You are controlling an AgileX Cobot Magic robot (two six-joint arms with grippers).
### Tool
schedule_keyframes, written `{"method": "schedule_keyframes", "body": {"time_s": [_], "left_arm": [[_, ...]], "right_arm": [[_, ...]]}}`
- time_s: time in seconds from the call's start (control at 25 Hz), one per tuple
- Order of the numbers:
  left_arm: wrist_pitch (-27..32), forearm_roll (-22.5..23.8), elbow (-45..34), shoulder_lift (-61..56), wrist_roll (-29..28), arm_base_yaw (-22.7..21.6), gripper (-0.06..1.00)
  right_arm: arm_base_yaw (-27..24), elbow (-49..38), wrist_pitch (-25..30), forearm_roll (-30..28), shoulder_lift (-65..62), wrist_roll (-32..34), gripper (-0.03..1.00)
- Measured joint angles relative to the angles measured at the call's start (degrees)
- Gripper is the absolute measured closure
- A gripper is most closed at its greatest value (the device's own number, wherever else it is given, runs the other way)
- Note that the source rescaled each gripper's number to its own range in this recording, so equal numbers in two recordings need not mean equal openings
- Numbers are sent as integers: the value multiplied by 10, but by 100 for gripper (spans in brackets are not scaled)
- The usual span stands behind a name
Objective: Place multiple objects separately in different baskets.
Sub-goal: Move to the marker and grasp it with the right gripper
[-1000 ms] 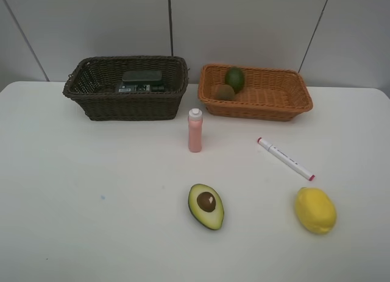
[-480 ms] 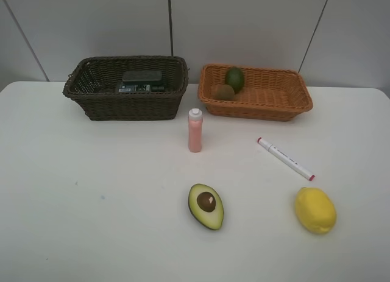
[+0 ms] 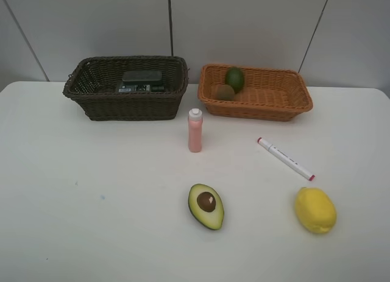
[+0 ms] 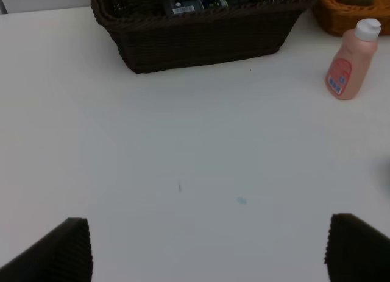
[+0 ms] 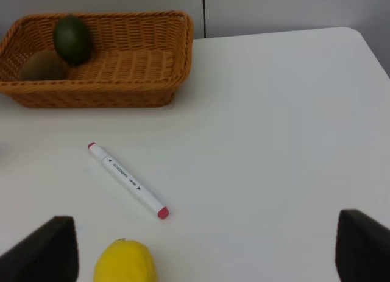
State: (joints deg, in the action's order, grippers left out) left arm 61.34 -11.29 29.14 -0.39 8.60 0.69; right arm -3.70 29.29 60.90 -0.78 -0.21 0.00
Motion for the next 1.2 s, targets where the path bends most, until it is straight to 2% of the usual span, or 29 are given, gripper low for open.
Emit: {"method": "schedule_keyframes", "body": {"time_s": [0.8,1.0,1.2], "left_arm": [[0,0,0,0,0,0,-5],[0,0,0,0,0,0,-5],[0,0,0,0,0,0,-5]], "right_arm": [[0,0,0,0,13,4,-3],[2,0,0,-1,117,4,-3],[3,9,-9,-1,321,14,-3]]}}
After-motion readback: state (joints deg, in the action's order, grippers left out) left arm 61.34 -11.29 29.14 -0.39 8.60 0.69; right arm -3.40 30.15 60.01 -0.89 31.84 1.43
